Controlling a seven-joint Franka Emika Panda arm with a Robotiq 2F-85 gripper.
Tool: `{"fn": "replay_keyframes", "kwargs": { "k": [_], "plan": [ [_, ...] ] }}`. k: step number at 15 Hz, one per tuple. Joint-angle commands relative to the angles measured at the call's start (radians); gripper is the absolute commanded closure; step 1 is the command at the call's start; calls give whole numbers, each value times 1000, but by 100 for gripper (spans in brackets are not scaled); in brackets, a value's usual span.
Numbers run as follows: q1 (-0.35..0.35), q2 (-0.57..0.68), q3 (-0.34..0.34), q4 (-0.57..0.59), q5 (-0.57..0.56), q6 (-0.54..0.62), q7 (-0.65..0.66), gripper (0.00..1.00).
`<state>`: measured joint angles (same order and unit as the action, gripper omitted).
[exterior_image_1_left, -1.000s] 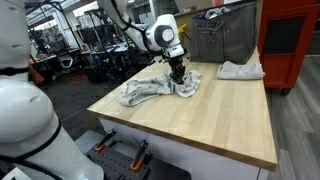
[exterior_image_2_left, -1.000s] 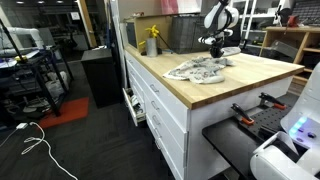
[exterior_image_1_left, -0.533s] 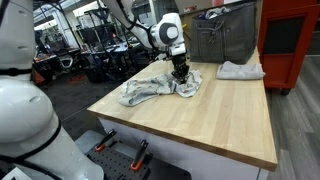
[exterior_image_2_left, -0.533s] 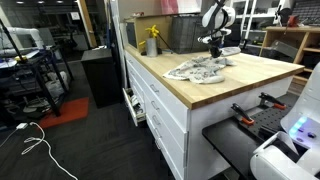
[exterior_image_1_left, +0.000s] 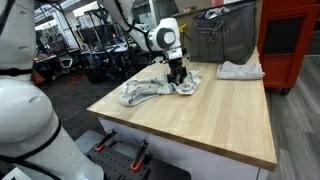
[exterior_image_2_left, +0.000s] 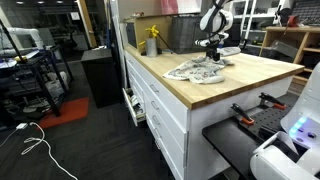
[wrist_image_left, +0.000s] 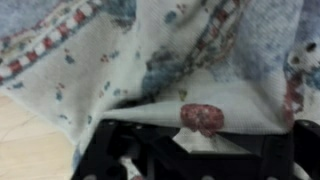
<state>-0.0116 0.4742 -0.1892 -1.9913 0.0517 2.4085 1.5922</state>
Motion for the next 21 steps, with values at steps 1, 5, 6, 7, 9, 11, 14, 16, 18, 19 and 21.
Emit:
{"fn": "replay_keyframes", "kwargs": {
  "k": [1,5,6,7,9,11,14,16,18,19,21],
  "plan": [
    [-4,-59,60,-142,82,79,-59,22],
    [4,-196,54,-217,81,64,-92,0],
    [-4,-255,51,-240,76,39,-116,0],
    [-12,-301,52,-256,77,19,-145,0],
    [-28,-405,48,-290,72,-36,-197,0],
    [-42,-503,48,-316,58,-100,-245,0],
    [-41,-621,79,-361,94,-178,-421,0],
    [-27,-682,102,-396,132,-217,-510,0],
    [-13,-722,128,-421,171,-259,-595,0],
    [-6,-734,139,-431,194,-276,-640,0],
    [13,-785,167,-468,222,-341,-709,0]
  ]
}}
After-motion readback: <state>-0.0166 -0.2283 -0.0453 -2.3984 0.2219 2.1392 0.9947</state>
